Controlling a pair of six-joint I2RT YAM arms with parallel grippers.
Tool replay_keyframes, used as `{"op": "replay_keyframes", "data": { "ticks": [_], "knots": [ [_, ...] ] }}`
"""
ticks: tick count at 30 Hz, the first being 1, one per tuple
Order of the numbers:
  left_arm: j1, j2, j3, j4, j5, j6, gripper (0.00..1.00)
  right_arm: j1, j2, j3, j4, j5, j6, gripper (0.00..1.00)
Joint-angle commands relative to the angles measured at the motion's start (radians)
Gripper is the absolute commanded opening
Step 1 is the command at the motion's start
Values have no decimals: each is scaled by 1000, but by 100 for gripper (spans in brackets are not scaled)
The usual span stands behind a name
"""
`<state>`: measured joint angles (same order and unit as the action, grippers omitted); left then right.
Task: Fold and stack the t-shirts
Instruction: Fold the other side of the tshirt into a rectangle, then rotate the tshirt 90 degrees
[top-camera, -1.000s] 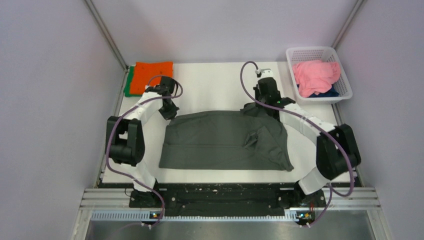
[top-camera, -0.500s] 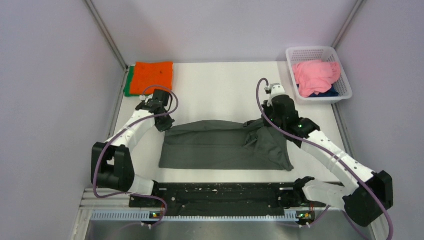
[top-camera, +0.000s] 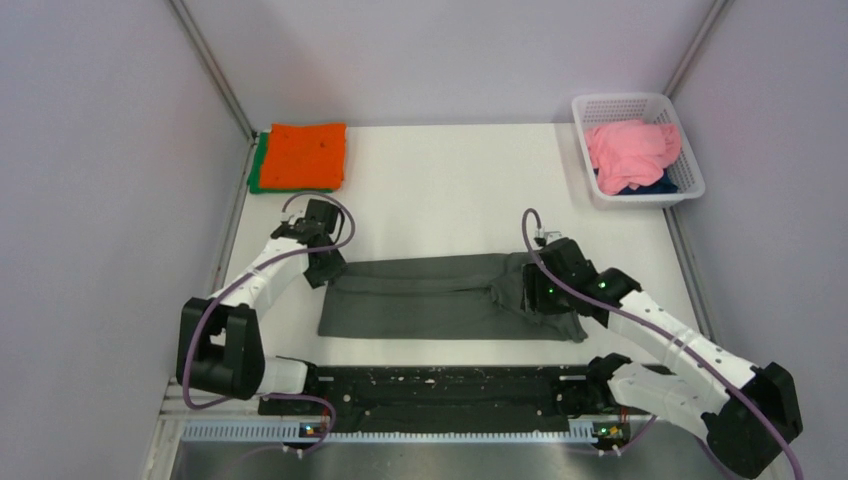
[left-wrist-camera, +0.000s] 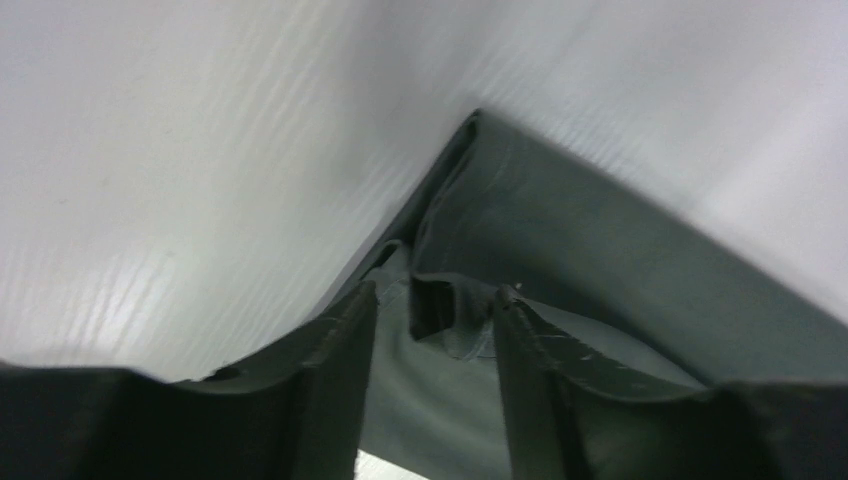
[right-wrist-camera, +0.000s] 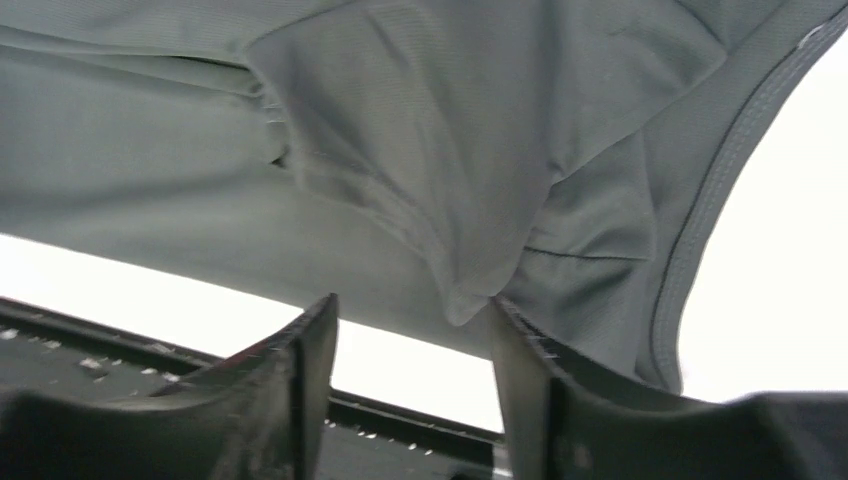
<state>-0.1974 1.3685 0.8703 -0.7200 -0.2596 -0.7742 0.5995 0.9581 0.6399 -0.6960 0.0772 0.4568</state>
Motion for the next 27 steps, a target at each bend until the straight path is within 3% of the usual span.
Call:
{"op": "replay_keyframes", "data": {
  "ticks": [1, 5, 6, 11, 15, 20, 27],
  "knots": [
    [1, -77, 10, -103, -116, -38, 56, 16, -89, 58, -9, -59, 38, 66],
    [1, -121, 50, -92, -49, -43, 64, 14, -97, 93, 32, 20, 64, 97],
    [1, -126, 61, -75, -12, -38, 67, 15, -95, 87, 54, 33, 84, 98],
    [-10, -121, 76, 82, 236, -2, 78, 15, -47, 9, 204, -2, 166, 99],
    [-37, -29, 61, 221, 401, 25, 83, 1, 50, -29, 269, 18, 218, 99],
    [-37, 104, 45, 187, 424, 52, 83, -84, 158, -92, 299, -70, 276, 99],
    [-36, 90, -121, 187, 366, 44, 83, -220, 231, -179, 388, -163, 296, 98]
  ]
}}
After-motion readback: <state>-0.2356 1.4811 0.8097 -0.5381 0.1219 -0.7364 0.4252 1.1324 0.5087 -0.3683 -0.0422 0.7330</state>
